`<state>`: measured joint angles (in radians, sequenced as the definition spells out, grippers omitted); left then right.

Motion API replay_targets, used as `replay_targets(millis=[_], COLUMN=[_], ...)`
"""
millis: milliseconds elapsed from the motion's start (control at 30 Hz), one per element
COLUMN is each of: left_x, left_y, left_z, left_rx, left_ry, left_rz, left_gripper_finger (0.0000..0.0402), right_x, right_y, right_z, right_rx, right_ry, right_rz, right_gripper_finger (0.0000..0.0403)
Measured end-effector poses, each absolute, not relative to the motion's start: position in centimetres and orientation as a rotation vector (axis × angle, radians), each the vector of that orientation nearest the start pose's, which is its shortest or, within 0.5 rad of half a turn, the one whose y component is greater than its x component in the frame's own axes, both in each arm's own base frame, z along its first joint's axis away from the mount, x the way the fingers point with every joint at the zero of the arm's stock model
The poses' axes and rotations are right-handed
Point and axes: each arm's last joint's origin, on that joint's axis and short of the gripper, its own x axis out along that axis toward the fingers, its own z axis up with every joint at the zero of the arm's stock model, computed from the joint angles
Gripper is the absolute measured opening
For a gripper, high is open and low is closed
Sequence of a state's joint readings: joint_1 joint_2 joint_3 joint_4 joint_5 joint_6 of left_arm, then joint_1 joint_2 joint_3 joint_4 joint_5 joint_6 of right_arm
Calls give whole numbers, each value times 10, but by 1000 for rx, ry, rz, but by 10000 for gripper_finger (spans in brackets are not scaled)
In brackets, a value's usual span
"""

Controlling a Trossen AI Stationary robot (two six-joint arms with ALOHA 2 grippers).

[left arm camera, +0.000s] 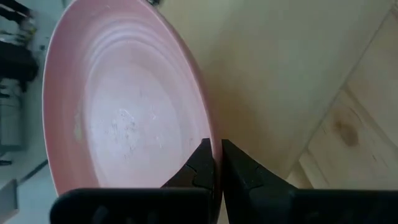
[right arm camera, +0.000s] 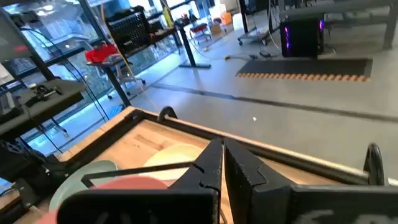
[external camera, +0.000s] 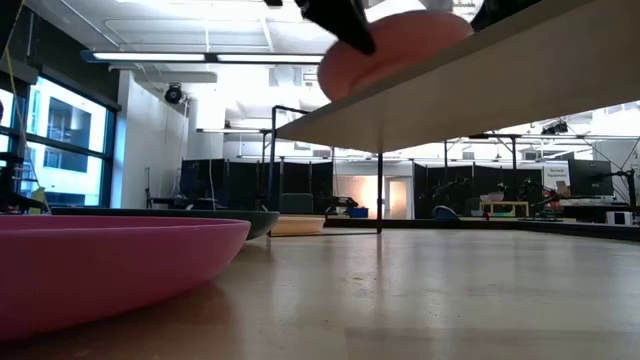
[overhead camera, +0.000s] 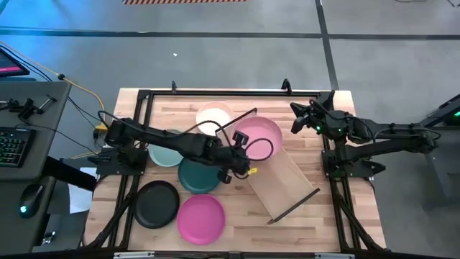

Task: Place and stack plates onto a shelf
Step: Put the pink plate on the shelf

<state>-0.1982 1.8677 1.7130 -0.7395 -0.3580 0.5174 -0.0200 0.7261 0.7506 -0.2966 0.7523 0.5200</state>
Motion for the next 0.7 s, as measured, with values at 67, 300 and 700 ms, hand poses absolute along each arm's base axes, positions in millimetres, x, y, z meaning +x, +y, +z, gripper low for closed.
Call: replay_targets(millis=[67,300,700], left_x=[406,408,409], left_y=[-69,-63,-58], left_z=[295,278,278], left_rx=[717,678,604], left_ry=[916,1023,1017], left_rz=[-75,-9,46], left_gripper_finger=[0,3,8], right_x=[151,151,150], right_y=[-23,-23,-23], right_z=[319,319,318], right_rx=[398,401,377], right_ry=[68,72,86], right_rz=[-819,-821,-821], right_gripper_finger=[0,0,0])
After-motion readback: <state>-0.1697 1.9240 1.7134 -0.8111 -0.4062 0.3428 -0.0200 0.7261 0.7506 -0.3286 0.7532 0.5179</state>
